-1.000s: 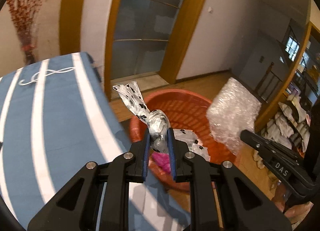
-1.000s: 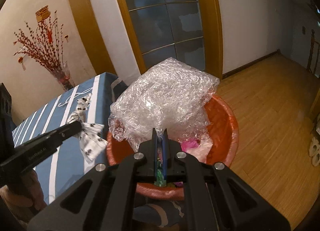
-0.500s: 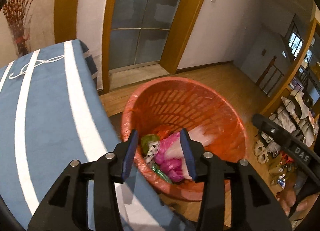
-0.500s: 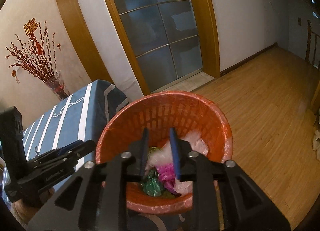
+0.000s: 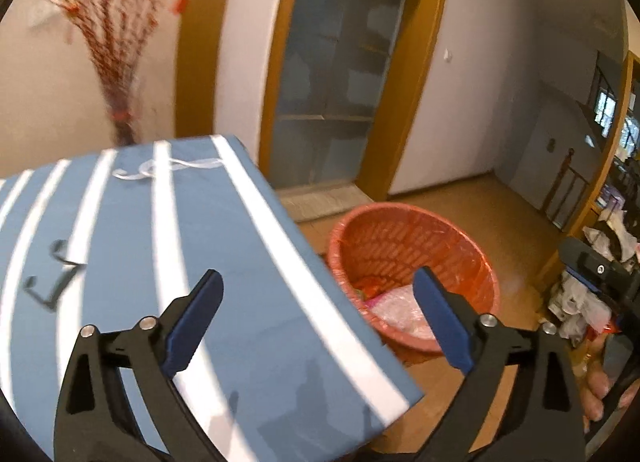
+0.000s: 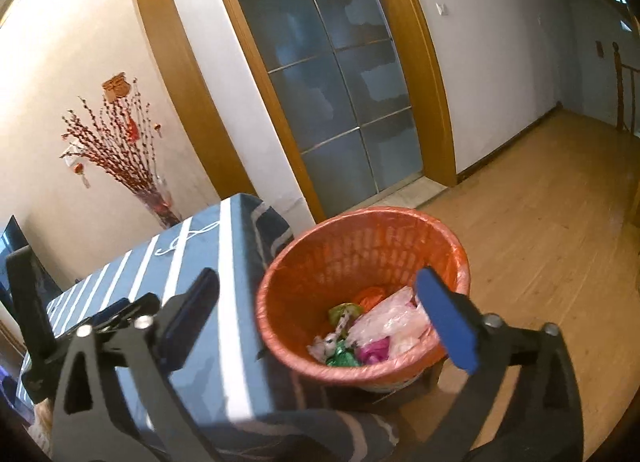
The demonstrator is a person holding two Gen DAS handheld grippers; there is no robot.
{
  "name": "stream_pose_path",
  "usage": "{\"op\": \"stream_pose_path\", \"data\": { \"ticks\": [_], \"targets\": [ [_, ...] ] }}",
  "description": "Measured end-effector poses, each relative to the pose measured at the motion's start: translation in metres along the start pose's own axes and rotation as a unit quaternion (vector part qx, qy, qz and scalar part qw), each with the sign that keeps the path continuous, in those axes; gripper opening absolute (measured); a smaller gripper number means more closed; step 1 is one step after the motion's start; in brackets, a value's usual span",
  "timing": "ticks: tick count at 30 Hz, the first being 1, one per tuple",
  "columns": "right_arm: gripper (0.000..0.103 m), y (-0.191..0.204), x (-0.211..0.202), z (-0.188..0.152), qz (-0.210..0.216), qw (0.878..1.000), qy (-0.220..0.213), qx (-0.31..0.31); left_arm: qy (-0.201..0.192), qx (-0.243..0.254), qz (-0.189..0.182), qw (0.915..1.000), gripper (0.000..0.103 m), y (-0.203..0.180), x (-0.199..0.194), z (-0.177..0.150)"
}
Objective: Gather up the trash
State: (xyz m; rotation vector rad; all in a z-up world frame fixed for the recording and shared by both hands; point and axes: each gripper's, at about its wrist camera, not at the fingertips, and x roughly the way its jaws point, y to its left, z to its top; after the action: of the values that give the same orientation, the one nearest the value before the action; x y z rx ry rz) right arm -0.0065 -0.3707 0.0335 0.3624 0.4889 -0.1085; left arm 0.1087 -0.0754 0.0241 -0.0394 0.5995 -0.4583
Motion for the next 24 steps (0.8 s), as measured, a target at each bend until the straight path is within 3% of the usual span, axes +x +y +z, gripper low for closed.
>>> {"op": "stream_pose_path", "data": {
  "ticks": [7,12,24],
  "targets": [
    [0.099,0.044,-0.041,-0.022,-0.083,0.994,-0.024,-0.070,-0.041,0.008,0.098,0.9943,0.100,0.007,-0.060,-0.022],
    [0.099,0.064,-0.065,-0.037,-0.088,0.991,-0.043,-0.087,-0.051,-0.003,0.156,0.9864,0.100,0.009,-0.086,-0.040],
    [0.099,0.100,-0.106,-0.072,-0.123,0.978,-0.095,-0.142,-0.071,-0.024,0.194,0.9782,0.100,0.012,-0.129,-0.070]
  ]
}}
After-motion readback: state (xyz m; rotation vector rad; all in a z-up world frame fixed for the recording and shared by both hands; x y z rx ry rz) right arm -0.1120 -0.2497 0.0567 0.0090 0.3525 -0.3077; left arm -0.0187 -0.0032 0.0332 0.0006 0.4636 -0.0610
